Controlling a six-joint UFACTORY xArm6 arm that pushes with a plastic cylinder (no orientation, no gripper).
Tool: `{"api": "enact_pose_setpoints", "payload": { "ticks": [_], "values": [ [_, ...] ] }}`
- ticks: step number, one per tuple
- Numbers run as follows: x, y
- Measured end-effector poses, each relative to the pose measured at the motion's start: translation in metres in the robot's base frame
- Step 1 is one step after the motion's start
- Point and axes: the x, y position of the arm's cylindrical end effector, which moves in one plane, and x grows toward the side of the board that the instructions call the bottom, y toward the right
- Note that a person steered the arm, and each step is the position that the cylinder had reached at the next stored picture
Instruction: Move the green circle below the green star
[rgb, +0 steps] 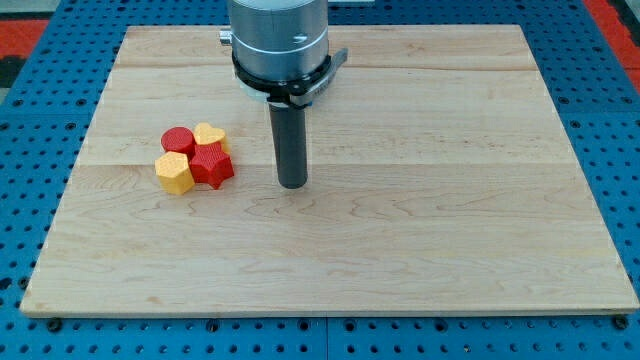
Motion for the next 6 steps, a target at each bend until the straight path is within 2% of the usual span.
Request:
{"api": "enact_pose_setpoints", "payload": {
  "ticks": [3, 5, 6],
  "values": [
    [-0.062, 0.023],
    [-0.062, 0.023],
    [-0.078, 0.023]
  ]
}}
